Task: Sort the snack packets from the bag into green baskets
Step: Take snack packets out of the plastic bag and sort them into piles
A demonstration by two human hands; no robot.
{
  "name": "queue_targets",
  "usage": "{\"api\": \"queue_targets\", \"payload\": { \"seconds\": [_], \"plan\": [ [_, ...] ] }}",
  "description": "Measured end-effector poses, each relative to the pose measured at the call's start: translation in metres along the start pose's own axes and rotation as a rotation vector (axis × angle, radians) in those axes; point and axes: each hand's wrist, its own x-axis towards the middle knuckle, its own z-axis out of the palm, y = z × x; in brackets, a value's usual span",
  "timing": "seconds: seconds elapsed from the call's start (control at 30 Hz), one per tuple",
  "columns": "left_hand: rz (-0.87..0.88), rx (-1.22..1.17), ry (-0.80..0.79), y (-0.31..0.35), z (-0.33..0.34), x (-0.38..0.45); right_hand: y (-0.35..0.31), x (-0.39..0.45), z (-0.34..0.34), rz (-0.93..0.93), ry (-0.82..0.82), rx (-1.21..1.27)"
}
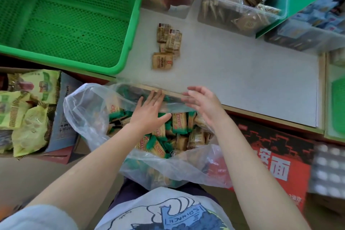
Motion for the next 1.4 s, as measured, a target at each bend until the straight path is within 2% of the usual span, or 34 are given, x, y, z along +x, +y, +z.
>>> {"api": "queue_targets", "payload": {
  "seconds": [0.17,0.3,0.43,0.5,0.77,0.93,1.03,1.17,1.2,1.27,1.33,1.4],
  "plan": [
    [0.004,0.073,0.086,0.008,0.002,0.001,0.062,-0.047,-0.04,-0.002,0.032,-0.533],
    [0.165,0.113,0.141,0.037,0.014,0.001,0.085,-0.056,-0.059,-0.059,0.045,-0.854],
    [0.167,0.142,0.05,0.055,0.02,0.006,0.082,-0.057,-0.073,-0.181,0.272,-0.701],
    [0.148,0.171,0.013,0.057,0.019,0.009,0.078,-0.05,-0.078,-0.26,0.319,-0.725],
    [0.234,0.25,-0.056,0.06,0.003,0.01,0.052,-0.009,-0.085,-0.316,0.299,-0.752],
    [0.184,0.396,-0.049,0.064,0.01,0.015,0.057,0.006,-0.096,-0.148,0.158,-0.898],
    [0.112,0.363,-0.014,0.069,0.01,0.022,0.053,0.001,-0.106,-0.122,0.139,-0.841],
    [0.104,0.372,-0.035,0.072,0.008,0.029,0.046,-0.025,-0.103,-0.314,0.301,-0.946],
    [0.104,0.38,-0.037,0.071,0.009,0.029,0.047,-0.033,-0.098,-0.373,0.297,-0.972],
    [0.096,0.374,-0.035,0.071,0.012,0.029,0.051,-0.042,-0.088,-0.407,0.19,-0.967],
    [0.082,0.345,-0.034,0.072,0.013,0.029,0.059,-0.037,-0.085,-0.35,0.098,-1.007],
    [0.064,0.307,-0.04,0.073,0.013,0.029,0.068,-0.023,-0.089,-0.279,0.077,-1.148]
  ]
}}
